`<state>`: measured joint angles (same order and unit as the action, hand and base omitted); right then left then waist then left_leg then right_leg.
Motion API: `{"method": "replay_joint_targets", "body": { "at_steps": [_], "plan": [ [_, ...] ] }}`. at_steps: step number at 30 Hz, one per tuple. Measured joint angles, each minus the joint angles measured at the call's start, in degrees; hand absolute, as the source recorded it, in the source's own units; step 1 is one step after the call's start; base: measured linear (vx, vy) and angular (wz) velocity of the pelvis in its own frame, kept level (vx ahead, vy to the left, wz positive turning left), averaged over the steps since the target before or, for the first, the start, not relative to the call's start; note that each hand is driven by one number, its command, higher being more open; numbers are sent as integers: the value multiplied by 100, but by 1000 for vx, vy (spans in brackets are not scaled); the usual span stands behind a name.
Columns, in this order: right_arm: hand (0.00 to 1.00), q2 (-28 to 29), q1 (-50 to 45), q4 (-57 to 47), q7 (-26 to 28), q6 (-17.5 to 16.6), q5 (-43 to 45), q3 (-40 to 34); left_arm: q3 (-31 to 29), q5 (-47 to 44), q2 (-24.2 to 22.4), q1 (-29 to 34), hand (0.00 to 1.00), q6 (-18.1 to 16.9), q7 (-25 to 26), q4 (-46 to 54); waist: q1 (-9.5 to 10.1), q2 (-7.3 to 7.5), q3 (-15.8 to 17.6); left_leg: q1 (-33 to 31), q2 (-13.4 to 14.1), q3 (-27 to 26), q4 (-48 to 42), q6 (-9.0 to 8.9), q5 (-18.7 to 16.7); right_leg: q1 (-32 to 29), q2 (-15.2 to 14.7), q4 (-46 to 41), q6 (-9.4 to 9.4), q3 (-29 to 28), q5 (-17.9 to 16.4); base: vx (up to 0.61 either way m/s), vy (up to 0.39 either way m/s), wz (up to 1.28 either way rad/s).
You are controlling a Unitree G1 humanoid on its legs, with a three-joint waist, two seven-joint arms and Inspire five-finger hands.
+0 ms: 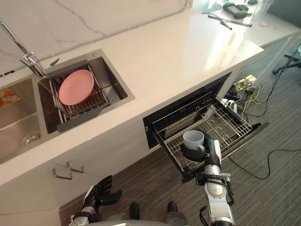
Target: Walk over to the sink, pick up the cup, carry it to the dishwasher, place the cup inside the dishwasher, then close the dishwasher door
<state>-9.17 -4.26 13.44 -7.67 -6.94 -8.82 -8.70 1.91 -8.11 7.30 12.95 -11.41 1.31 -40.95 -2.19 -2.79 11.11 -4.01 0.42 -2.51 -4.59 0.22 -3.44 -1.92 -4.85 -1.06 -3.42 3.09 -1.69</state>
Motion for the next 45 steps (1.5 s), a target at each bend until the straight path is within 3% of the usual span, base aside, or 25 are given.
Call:
{"method": "replay_joint_targets", "body": {
  "at_steps": [7,13,28,29,45],
  "plan": [
    [30,-134,732,419,-287,172,-385,22,-213,-146,-133,-327,90,-3,224,-258,140,-242,550,-781,88,-3,-664,-36,-90,-728,30,-516,5,-55,0,-122,-10,-2],
    [30,-200,1152,545,-598,269,-688,63,-213,-154,-199,-452,90,-24,332,-270,253,-261,800,-973,138,-123,-807,-32,-90,-1012,64,-746,27,-175,-12,-63,-8,-9],
    [30,-197,1939,1061,-1008,687,-1110,18,-206,-296,-442,-716,90,-160,479,-197,386,-263,1006,-1126,127,-105,-596,-1,53,-1359,55,-984,92,-151,-105,-2,-4,0],
    [90,-197,1976,1102,-1013,712,-1110,11,-206,-322,-446,-725,90,-163,494,-194,390,-263,1005,-1125,125,-101,-570,-10,68,-1369,53,-984,94,-148,-105,17,-14,4],
    [90,-43,2148,1310,-1165,831,-1109,5,-201,-426,-570,-763,90,-195,594,-197,425,-264,1006,-948,66,15,-131,-30,342,-1288,4,-872,90,-47,-63,3,2,4]
  ]
}}
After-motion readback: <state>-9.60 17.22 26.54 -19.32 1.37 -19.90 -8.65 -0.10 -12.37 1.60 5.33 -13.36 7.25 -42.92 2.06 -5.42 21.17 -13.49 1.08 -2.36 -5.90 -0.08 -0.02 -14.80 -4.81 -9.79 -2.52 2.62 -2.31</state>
